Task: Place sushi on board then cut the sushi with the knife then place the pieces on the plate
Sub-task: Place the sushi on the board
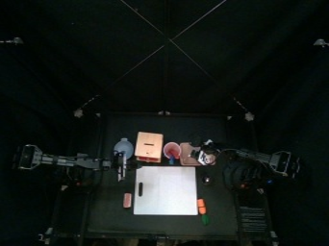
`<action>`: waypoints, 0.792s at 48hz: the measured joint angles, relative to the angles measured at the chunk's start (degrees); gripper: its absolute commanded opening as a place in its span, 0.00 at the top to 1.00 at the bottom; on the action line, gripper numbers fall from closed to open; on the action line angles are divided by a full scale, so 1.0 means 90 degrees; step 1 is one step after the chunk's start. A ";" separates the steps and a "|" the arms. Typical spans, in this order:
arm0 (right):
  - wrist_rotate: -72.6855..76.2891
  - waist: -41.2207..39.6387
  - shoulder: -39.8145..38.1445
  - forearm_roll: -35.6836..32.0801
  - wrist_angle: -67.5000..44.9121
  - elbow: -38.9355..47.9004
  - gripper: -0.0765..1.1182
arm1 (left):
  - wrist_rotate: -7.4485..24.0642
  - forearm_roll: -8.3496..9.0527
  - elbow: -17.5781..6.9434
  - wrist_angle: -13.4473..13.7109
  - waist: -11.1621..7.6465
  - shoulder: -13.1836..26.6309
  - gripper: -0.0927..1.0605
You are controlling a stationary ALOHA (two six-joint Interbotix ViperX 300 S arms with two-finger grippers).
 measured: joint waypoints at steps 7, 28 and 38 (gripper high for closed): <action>0.1455 0.0664 -0.0146 -0.0322 0.0049 -0.0010 0.44 | 0.0000 0.0000 0.0010 0.0000 0.0000 -0.0010 0.94; 0.5703 0.2617 -0.0215 -0.1729 -0.0107 -0.0039 0.44 | 0.0000 0.0000 0.0029 0.0000 0.0010 -0.0010 0.94; 0.7598 0.3359 0.0312 -0.2529 -0.0137 -0.0391 0.44 | 0.0000 0.0000 0.0049 0.0000 0.0010 -0.0010 0.94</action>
